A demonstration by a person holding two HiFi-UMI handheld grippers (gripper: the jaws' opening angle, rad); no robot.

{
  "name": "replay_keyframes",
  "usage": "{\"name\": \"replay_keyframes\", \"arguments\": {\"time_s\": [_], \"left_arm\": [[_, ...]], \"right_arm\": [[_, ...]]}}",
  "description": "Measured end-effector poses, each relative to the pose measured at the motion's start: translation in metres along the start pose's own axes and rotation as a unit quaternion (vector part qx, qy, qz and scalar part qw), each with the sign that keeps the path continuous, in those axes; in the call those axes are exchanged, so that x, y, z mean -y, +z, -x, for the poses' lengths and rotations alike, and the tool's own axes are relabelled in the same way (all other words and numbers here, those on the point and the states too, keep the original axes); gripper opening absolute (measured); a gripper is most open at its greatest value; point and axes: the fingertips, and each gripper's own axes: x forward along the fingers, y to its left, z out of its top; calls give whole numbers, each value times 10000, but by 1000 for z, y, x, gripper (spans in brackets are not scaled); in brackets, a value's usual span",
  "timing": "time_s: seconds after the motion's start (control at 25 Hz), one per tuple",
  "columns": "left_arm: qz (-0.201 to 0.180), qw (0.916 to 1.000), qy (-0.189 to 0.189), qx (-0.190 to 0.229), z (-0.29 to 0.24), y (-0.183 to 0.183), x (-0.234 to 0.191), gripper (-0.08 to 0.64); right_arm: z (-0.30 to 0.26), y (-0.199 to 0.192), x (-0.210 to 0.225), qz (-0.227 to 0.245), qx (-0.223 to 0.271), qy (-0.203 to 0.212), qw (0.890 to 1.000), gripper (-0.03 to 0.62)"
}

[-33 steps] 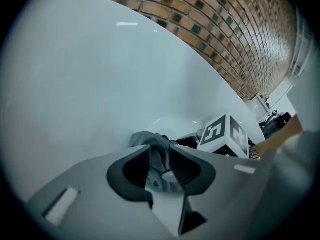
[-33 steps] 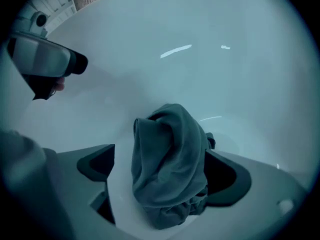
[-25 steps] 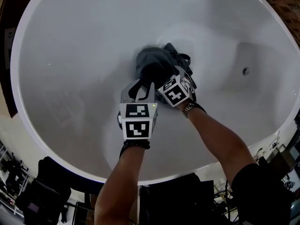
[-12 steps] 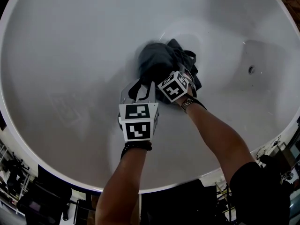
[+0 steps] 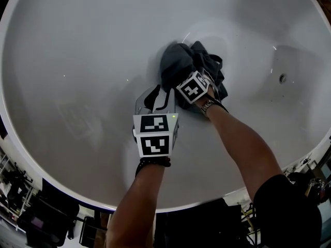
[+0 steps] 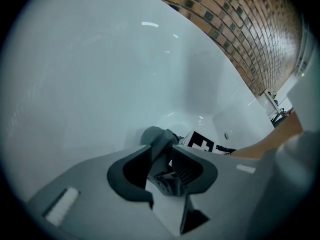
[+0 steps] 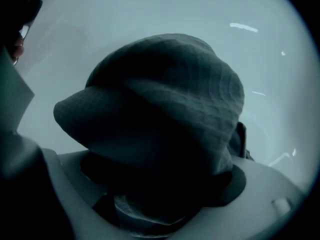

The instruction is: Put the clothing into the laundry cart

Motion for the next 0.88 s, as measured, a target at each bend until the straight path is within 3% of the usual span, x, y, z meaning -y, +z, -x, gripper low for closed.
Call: {"name": "replay_keyframes", "arguments": {"time_s": [0.12,0.28,0.56,0.88], "left_arm": [[-9,10000,30,-6,7,3,0,121],[-13,10000,48,19,20,11,1,120],[79,9996,55,270,66,43,14,120],[248,9981,164,543,158,99,55,118]], "right_arm": [[3,1,-7,51,22,-67,10000,322],[13,1,-12,-59,12,-189,9998,174],[70,2,-41,-256,239,13,9994,141],[203,21,-79,-303,736,262,9965,133]]}}
